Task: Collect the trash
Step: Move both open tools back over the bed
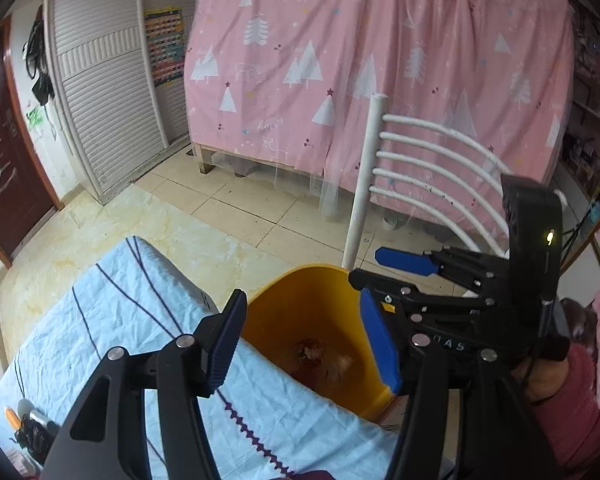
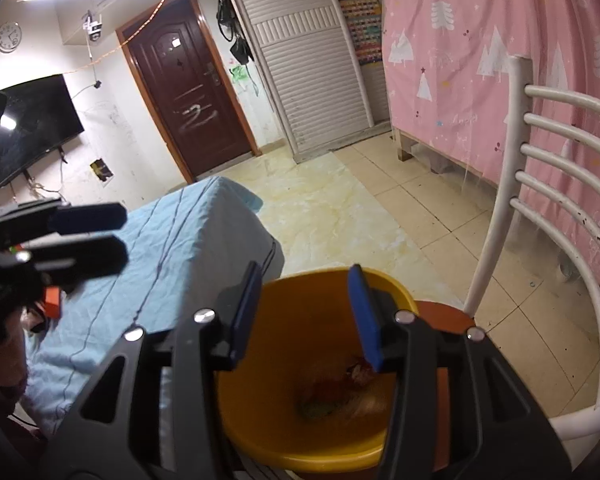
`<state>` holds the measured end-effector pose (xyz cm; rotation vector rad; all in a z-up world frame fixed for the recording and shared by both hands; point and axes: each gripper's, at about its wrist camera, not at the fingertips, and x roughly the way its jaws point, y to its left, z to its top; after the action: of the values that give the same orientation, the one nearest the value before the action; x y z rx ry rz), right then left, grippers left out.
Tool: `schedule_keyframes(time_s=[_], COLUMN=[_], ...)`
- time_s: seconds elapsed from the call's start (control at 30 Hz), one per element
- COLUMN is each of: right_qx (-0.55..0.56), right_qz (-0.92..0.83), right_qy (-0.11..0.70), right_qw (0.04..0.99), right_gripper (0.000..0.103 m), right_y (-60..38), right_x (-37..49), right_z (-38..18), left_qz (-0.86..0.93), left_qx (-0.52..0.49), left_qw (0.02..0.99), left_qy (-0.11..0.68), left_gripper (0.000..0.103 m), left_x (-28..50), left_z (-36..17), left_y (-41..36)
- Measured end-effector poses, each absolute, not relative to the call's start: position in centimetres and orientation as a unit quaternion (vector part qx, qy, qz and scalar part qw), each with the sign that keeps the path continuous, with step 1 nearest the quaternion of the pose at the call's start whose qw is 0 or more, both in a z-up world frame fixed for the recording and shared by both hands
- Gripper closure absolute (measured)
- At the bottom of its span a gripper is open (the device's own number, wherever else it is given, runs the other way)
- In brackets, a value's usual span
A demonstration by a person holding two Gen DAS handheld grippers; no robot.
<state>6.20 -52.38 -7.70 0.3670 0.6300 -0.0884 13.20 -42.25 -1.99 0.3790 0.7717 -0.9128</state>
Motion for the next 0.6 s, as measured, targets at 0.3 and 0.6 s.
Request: schedule_keyframes(time_s=[0.3,0.6], right_qx=[0.153,0.125], right_qz=[-0.028,-0.002], right_qy=[0.302,0.298], right_qw=[0.941,0.946], right_gripper=[0.054,0.044], right_y=[-50.1,-46.2], right_x=[6.8,7.7], right_z=[-5.8,-3.8], left_qz=[-0.420,-0.406], left_qx=[0.158,0.141], left_qw=[0.821,0.835], left_qy=[0.354,0.342], left_gripper=[0.051,0.051], left_x=[12.9,12.4], left_z=[0.0,1.5], left_y=[-39.3,-35.1])
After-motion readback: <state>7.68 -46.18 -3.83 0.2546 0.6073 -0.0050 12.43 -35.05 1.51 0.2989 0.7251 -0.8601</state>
